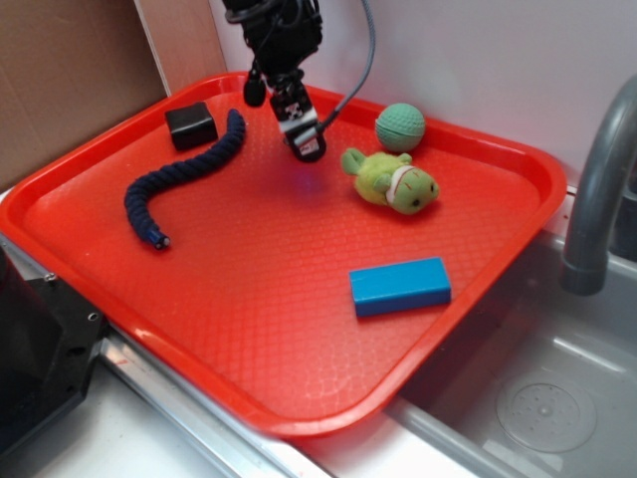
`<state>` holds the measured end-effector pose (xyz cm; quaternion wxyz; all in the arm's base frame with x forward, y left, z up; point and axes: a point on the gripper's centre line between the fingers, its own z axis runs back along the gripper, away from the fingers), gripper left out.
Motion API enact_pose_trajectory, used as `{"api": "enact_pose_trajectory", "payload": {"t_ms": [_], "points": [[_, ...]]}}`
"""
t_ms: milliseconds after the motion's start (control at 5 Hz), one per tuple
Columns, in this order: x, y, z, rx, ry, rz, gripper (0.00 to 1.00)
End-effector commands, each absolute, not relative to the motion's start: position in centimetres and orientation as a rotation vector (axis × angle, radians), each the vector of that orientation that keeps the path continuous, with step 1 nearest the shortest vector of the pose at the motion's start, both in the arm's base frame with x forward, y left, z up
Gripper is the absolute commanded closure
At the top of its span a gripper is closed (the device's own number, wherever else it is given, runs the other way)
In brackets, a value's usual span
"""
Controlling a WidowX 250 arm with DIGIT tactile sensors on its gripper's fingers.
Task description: Grab the rock.
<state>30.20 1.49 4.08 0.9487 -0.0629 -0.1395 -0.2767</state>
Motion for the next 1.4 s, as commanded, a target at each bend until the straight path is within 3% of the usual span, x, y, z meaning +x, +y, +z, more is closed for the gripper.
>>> {"api": "enact_pose_trajectory", "payload": {"t_ms": [0, 400, 800, 1200], "points": [[31.6, 1.1, 4.0, -0.087, -0.286, -0.561, 0.00], [30.8, 2.8, 7.0, -0.031, -0.342, -0.475, 0.00], [30.3, 1.4, 4.3, -0.056, -0.248, -0.495, 0.00], [30.1, -1.2, 3.6, -0.118, -0.215, -0.552, 0.00]]}}
